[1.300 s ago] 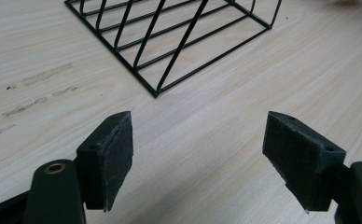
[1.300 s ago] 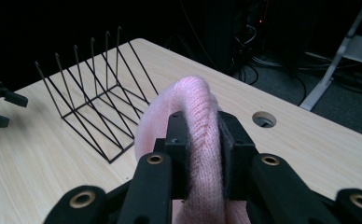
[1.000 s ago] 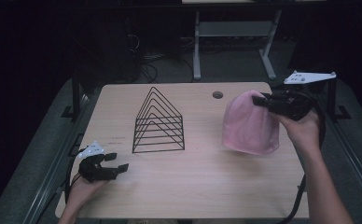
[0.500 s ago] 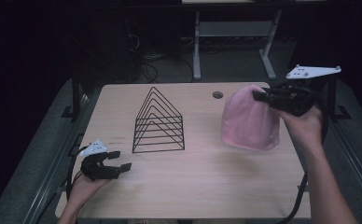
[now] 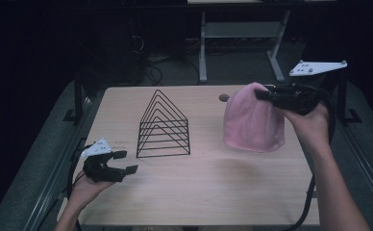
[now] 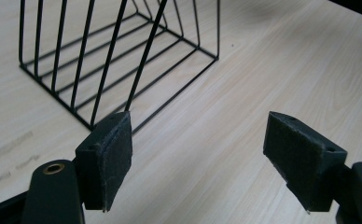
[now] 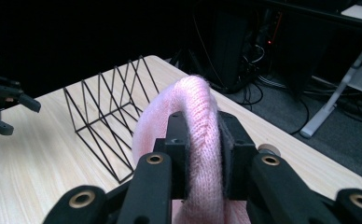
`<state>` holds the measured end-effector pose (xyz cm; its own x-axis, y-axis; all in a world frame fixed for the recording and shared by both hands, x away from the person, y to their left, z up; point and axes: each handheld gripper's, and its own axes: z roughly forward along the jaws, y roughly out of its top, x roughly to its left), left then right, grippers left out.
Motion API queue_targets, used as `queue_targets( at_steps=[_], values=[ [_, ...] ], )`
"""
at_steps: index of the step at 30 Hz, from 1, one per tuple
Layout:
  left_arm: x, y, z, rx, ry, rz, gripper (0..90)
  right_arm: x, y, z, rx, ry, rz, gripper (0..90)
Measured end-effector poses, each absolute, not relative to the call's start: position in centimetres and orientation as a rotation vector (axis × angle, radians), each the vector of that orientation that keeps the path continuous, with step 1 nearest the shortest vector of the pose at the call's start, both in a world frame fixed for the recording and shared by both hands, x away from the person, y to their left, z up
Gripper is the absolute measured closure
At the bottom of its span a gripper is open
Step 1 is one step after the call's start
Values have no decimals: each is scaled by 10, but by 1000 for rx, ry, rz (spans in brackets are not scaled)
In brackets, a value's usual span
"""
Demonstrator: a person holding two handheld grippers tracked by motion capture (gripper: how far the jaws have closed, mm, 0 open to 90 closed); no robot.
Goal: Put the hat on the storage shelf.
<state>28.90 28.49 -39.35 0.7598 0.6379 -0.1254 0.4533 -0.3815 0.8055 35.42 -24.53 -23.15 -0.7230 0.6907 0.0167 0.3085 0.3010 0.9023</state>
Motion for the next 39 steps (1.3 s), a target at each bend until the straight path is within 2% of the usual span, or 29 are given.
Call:
queue_targets(
  at_steps=[23, 39],
  values=[
    [290, 268, -354, 2027, 691, 238, 234, 355, -210, -204, 778, 2207, 1478, 755],
    [296, 255, -325, 2011, 609, 230, 237, 357, -170, -186, 677, 2224, 1542, 754]
  ],
)
